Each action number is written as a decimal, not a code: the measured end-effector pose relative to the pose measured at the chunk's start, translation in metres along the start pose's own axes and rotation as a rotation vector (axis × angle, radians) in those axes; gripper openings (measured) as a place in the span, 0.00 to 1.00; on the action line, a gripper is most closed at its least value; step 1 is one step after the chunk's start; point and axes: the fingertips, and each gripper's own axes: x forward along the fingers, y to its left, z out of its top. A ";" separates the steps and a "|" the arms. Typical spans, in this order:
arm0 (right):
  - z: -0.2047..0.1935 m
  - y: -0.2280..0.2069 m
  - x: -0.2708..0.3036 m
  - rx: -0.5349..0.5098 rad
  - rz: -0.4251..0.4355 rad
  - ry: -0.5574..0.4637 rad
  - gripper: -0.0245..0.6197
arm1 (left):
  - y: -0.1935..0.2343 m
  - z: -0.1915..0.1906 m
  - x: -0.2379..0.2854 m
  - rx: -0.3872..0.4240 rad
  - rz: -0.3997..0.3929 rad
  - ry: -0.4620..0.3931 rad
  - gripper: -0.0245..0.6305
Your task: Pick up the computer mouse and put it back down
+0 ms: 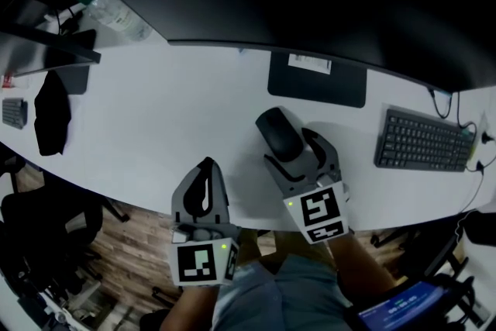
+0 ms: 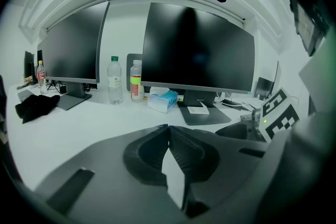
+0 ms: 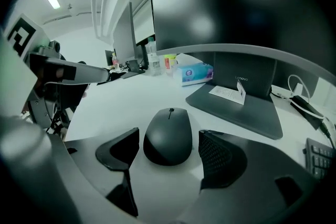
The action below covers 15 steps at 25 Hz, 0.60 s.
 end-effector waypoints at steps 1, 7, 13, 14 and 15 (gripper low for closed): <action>0.000 0.000 0.001 -0.003 -0.006 0.005 0.61 | 0.001 -0.001 0.000 -0.004 0.001 0.001 0.05; -0.006 0.003 0.005 -0.033 -0.017 0.061 0.61 | 0.002 -0.002 0.001 -0.015 0.005 0.000 0.05; -0.008 0.002 0.008 -0.029 -0.025 0.087 0.61 | 0.003 -0.001 0.002 -0.009 -0.003 0.003 0.05; -0.007 0.002 0.009 -0.027 -0.024 0.087 0.61 | 0.003 0.000 0.003 -0.010 -0.003 -0.003 0.05; -0.006 0.001 0.010 -0.026 -0.023 0.087 0.61 | 0.004 0.001 0.003 -0.012 -0.003 -0.009 0.05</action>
